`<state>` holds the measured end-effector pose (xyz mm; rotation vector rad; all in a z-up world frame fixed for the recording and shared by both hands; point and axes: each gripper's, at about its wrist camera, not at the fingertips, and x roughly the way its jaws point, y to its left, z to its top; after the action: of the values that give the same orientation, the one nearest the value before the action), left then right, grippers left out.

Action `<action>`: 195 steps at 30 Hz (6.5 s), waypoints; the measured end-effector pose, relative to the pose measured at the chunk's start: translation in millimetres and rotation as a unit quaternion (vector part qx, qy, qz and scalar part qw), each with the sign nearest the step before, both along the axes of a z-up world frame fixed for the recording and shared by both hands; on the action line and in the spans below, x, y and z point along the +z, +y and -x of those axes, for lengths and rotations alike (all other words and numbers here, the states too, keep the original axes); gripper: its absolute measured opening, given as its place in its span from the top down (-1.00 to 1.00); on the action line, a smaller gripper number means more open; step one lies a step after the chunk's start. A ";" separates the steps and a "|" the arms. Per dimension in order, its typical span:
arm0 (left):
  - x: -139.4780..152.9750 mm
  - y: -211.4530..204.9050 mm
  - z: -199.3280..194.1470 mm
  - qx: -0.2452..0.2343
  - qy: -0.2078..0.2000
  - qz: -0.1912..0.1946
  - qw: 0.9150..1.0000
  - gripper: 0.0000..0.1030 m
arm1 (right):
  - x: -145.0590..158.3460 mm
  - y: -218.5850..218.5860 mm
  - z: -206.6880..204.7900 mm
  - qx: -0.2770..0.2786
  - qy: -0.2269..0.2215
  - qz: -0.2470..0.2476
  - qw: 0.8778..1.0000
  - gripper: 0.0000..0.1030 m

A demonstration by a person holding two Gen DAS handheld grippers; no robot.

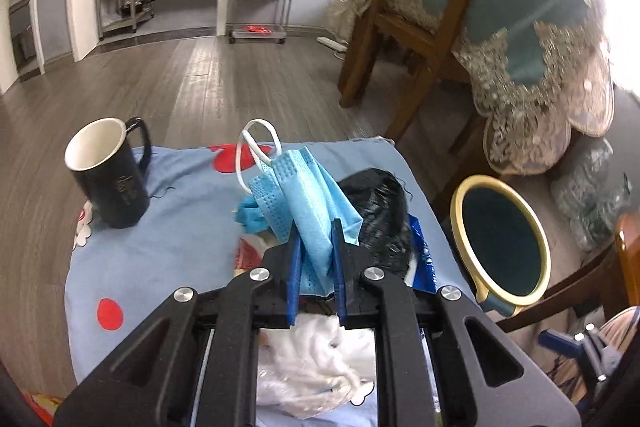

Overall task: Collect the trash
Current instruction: 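Grasp the blue face mask with the left tool and lift it, then grasp the white tissue with the right tool while the left tool holds the mask, then carry mask and tissue over the bin and open both tools to drop them, then grasp the black plastic bag with the left tool and lift it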

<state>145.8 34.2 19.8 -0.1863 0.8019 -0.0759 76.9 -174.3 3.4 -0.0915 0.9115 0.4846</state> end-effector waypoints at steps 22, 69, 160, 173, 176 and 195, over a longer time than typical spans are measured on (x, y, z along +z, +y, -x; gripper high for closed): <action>32.1 69.4 69.9 0.047 -0.015 0.013 0.999 0.75 | -40.5 109.2 -17.3 0.124 0.030 0.007 0.992 -0.28; 36.6 -121.1 20.7 -0.205 -0.031 0.022 0.978 0.75 | 62.7 -129.4 -51.3 -0.167 -0.069 -0.075 0.981 0.65; -42.8 -60.7 -32.5 -0.133 0.052 -0.105 0.984 0.72 | -13.8 -99.4 -80.6 -0.150 0.051 -0.054 0.986 -0.81; 29.5 9.4 -17.0 -0.063 -0.032 0.033 0.997 0.83 | -11.0 -78.6 -84.7 -0.116 0.041 -0.065 0.990 -0.81; 43.2 30.4 -13.6 -0.035 -0.049 0.052 0.997 0.83 | -5.0 -61.5 -89.6 -0.091 0.033 -0.060 0.993 -0.81; 62.5 120.0 3.5 0.085 -0.087 0.113 0.986 0.83 | -9.5 150.3 -174.4 0.083 0.026 0.041 0.995 -0.80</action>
<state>142.3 154.2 82.2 -0.4564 0.5993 -0.0209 251.3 -24.1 -6.1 -0.2311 0.9789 0.6062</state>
